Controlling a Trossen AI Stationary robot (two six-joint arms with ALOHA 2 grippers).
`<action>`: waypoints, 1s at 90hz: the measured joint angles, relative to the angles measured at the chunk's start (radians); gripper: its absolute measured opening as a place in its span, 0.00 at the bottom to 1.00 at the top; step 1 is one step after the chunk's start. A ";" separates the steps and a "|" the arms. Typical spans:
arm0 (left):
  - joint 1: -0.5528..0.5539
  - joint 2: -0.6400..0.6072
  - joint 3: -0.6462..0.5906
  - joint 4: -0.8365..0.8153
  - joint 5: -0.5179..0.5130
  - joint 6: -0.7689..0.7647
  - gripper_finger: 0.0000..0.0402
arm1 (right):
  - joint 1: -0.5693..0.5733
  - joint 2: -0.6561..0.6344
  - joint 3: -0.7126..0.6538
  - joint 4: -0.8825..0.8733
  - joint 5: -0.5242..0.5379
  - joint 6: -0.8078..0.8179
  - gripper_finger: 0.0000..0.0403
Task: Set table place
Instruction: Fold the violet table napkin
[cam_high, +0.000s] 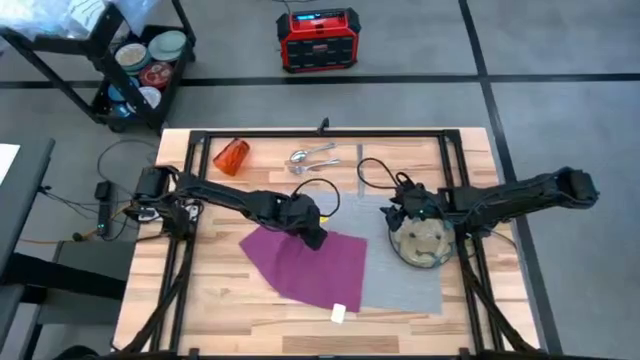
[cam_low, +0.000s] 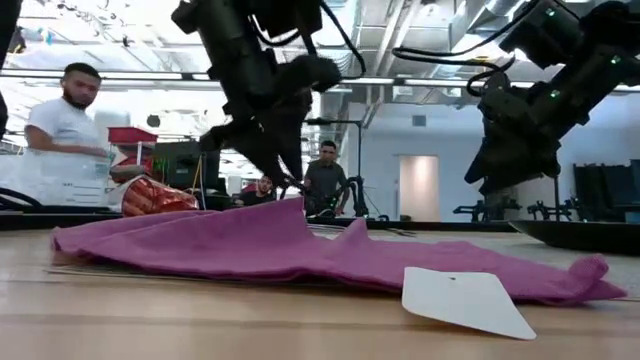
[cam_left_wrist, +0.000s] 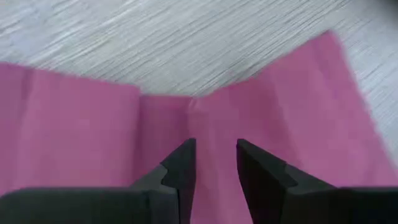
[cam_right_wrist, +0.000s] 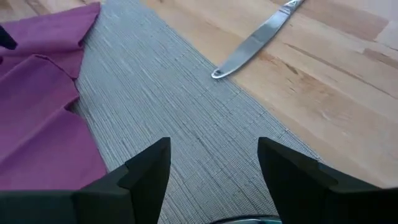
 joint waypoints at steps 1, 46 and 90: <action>-0.001 -0.001 0.001 0.002 -0.005 0.002 0.24 | 0.000 0.000 0.000 0.000 0.000 0.000 0.57; -0.029 0.060 0.003 0.046 -0.030 0.018 0.24 | -0.028 0.000 0.000 0.011 0.003 0.001 0.57; -0.022 0.097 0.006 -0.017 -0.040 0.062 0.24 | -0.033 0.000 0.000 0.011 0.001 0.011 0.57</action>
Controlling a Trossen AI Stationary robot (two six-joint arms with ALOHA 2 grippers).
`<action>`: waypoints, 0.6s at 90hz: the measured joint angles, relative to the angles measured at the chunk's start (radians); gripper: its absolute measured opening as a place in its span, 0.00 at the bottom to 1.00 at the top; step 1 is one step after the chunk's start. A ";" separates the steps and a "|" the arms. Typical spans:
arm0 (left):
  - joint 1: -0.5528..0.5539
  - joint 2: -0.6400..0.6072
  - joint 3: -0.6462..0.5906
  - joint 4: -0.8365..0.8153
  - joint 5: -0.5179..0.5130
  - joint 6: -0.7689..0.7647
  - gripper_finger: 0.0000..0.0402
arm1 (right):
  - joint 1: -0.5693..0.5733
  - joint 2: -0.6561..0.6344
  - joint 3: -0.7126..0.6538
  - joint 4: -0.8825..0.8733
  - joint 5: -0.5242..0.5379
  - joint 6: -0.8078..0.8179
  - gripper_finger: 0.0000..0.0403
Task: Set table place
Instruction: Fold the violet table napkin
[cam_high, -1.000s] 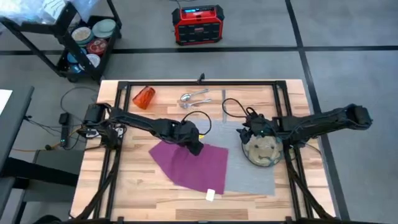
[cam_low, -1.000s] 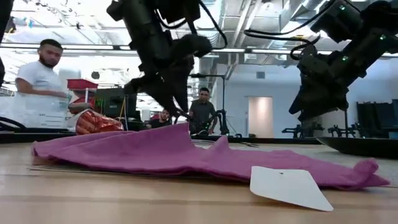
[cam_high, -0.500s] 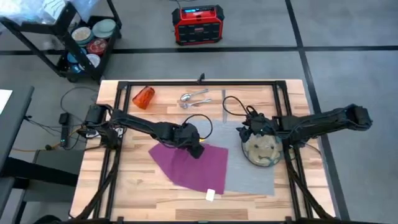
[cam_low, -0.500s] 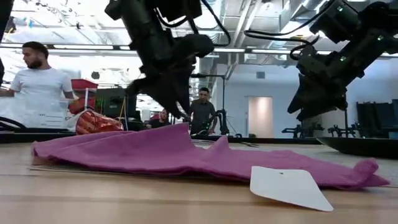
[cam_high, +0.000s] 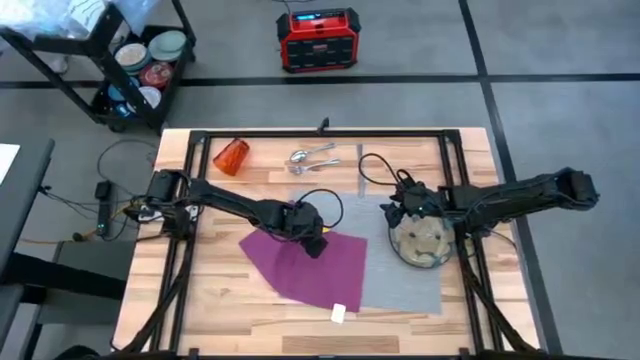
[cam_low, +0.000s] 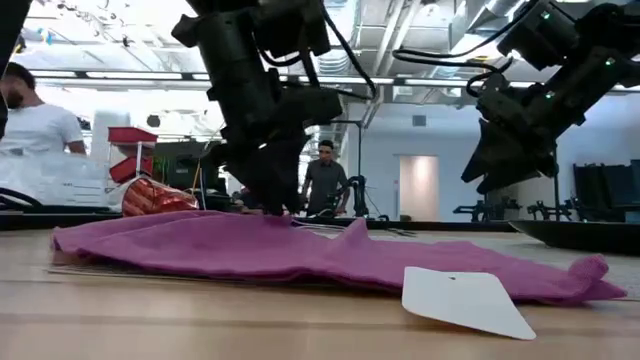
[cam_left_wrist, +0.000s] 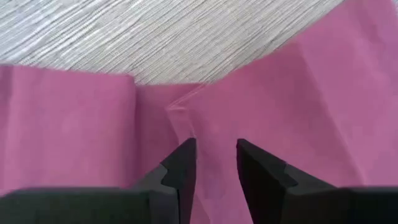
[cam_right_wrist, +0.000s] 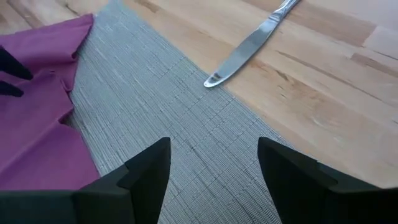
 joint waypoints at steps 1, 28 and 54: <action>0.000 0.000 0.001 -0.005 -0.002 0.000 0.24 | 0.000 0.000 0.000 0.000 0.000 0.001 0.57; -0.008 -0.002 0.093 -0.105 -0.111 0.064 0.24 | 0.000 0.000 0.000 0.000 -0.001 0.012 0.57; -0.008 -0.003 0.093 -0.122 -0.109 0.060 0.24 | 0.000 0.000 0.000 0.000 -0.001 0.011 0.57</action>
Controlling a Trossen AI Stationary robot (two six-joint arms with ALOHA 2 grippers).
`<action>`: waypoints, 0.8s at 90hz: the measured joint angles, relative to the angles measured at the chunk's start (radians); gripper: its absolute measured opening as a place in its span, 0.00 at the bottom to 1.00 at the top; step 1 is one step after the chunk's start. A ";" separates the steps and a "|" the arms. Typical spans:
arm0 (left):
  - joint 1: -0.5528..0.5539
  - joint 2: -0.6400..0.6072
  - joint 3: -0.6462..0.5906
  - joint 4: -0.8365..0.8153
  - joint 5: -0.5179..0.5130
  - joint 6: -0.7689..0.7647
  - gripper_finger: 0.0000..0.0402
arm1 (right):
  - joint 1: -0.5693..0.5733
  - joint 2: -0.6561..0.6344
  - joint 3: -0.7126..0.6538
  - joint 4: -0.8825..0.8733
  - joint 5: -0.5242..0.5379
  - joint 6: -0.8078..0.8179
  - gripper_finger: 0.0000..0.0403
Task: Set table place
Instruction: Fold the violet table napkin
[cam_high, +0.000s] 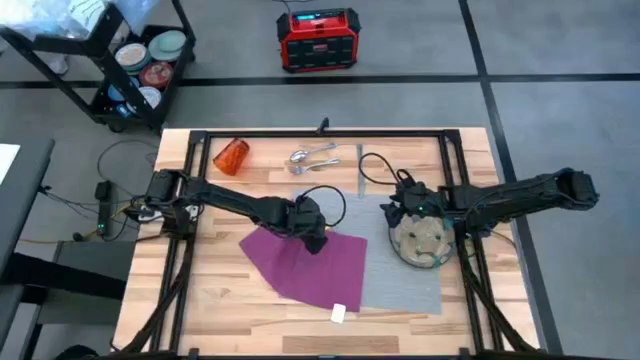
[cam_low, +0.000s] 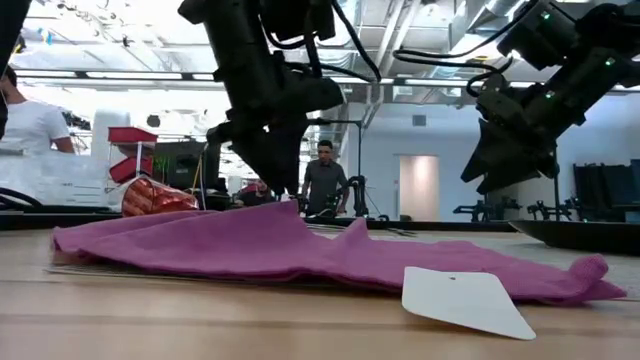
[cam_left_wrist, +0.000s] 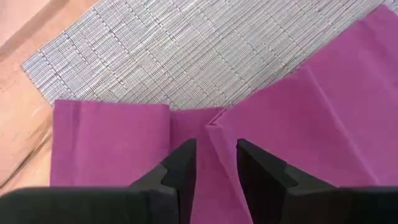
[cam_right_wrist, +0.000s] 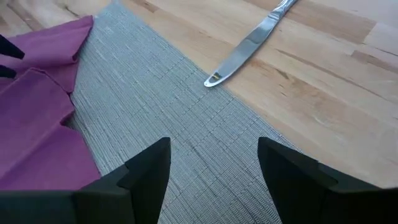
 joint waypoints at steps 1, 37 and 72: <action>0.000 0.000 0.000 0.001 0.000 0.000 0.24 | 0.000 0.000 0.000 0.000 0.000 0.000 0.57; -0.002 0.002 -0.001 0.009 0.001 0.003 0.24 | 0.000 0.000 0.000 0.000 0.000 -0.014 0.57; 0.040 0.000 0.050 0.010 0.055 -0.099 0.24 | 0.000 0.000 0.000 0.011 -0.036 -0.017 0.57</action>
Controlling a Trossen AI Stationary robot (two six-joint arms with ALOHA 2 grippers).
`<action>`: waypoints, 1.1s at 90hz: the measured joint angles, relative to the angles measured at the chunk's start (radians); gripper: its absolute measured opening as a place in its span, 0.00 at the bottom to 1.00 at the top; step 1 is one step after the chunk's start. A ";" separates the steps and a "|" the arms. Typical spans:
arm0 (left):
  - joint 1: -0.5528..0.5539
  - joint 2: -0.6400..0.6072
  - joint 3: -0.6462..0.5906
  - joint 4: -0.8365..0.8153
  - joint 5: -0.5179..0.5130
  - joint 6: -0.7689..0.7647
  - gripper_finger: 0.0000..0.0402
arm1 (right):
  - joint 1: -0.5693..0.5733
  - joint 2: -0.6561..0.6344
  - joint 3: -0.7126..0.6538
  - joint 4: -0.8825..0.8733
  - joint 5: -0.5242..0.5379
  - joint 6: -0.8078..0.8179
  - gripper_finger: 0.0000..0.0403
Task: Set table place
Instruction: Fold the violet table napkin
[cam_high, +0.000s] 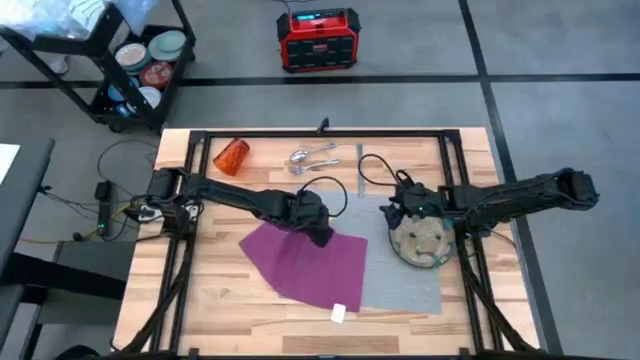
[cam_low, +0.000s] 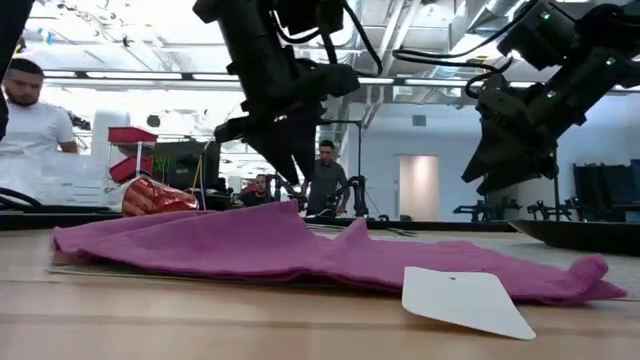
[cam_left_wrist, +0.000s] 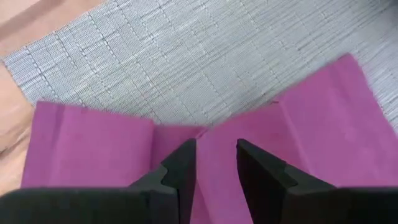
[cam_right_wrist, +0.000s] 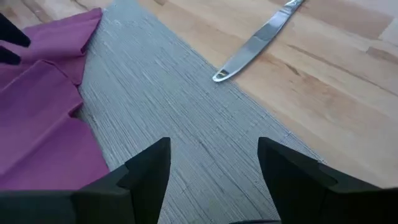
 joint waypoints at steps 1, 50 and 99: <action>0.000 0.000 0.000 -0.001 0.000 0.000 0.24 | 0.000 0.000 0.000 0.001 0.000 0.002 0.57; 0.000 0.003 0.001 -0.036 0.069 0.134 0.31 | -0.043 0.000 0.000 0.025 -0.056 0.139 0.57; 0.032 0.101 -0.001 -0.019 0.166 0.145 0.49 | -0.084 0.000 -0.001 0.014 -0.096 0.116 0.57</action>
